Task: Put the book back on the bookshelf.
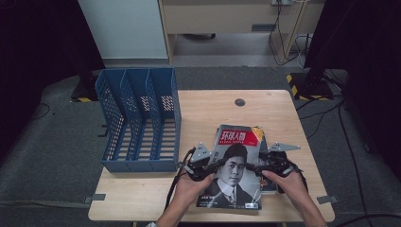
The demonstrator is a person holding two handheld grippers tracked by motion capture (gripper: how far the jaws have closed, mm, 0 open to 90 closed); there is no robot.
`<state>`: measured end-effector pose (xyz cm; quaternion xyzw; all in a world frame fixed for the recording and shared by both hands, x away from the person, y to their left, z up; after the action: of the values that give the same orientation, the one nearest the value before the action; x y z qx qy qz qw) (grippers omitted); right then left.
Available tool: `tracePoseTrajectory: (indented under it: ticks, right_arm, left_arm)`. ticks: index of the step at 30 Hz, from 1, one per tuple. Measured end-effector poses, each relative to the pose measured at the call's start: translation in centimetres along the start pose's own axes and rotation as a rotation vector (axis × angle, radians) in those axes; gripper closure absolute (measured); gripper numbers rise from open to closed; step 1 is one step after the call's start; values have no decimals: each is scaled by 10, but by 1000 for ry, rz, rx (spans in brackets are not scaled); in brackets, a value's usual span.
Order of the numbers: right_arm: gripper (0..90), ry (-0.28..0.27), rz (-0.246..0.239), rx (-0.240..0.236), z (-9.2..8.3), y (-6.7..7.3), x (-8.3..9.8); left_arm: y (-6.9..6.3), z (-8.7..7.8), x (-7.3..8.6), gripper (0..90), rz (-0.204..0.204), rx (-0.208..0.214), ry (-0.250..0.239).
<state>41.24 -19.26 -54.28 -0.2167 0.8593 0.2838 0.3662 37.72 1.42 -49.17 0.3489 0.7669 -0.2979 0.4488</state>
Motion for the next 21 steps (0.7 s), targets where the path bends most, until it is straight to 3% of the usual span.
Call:
tracePoseTrajectory:
  ticks: [12,21]
  right_arm:
    - [166,-6,-8,-83,0,6,-3]
    - [196,-50,-53,-117,-7,17,-16]
  left_arm:
    - [-4,-6,-10,857,51,12,-38]
    - [-7,-15,-22,860,92,13,-89]
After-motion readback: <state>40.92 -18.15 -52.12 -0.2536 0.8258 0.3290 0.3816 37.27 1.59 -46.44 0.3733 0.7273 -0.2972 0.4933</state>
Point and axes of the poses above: each handheld gripper's, and its own axes: z roughly forward along the jaws, x roughly out of its underside, y roughly to its left, the point moved 6 cm from there along z, roughly forward along the jaws, and after that the axes turned 4 degrees about z, right-handed, at the moved point
